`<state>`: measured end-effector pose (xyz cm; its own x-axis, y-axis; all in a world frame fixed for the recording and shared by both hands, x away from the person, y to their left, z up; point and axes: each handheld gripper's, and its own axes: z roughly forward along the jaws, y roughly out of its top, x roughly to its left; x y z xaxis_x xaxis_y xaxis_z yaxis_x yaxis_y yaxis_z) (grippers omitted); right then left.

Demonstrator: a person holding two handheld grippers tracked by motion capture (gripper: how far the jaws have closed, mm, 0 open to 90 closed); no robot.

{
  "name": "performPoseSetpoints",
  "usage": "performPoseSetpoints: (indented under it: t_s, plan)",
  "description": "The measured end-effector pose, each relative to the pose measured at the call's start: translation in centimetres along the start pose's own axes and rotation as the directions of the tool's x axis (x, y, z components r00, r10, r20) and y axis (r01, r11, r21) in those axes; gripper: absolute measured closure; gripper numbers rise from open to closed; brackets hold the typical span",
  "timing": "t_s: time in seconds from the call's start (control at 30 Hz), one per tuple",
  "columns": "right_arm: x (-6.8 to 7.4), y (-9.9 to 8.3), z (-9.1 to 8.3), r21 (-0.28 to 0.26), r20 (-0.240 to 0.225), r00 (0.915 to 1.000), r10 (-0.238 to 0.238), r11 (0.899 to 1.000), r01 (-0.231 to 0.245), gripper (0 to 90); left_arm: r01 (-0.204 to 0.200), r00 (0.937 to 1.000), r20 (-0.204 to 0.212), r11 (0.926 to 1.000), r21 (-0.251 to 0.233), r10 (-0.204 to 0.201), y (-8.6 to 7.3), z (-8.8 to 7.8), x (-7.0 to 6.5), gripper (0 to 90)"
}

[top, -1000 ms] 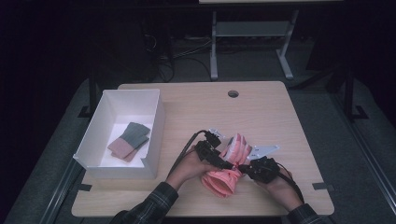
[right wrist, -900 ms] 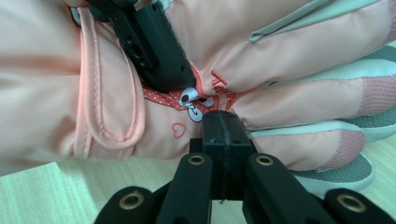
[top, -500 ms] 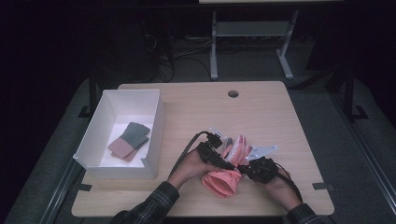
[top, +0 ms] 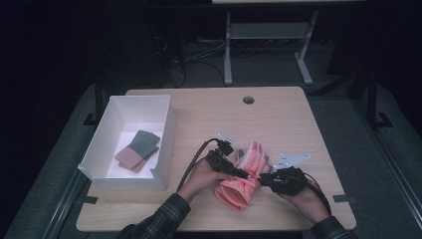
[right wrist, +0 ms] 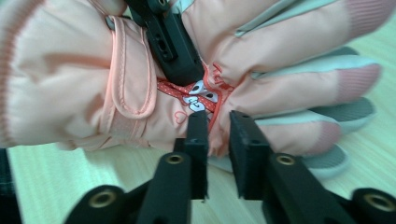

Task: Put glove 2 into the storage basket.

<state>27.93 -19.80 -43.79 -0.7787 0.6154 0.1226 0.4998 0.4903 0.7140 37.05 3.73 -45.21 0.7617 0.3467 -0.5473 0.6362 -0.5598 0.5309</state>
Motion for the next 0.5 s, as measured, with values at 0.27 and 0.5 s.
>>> performPoseSetpoints:
  t_s: [0.27, 0.5]
  plan:
    - [-0.6, -1.0, -3.0, -0.087, 0.018, 0.999, 0.041, 0.995, -0.039, 54.1, -0.009, 0.9999, -0.008, 0.9998, -0.016, 0.009, 0.4, -1.2, -1.0, 60.7]
    - [-1.7, -2.7, -4.1, -0.097, 0.025, 0.9951, 0.096, 0.991, -0.093, 45.7, -0.028, 0.9993, -0.027, 0.9987, -0.042, 0.027, 0.8, -2.8, -1.8, 60.4]
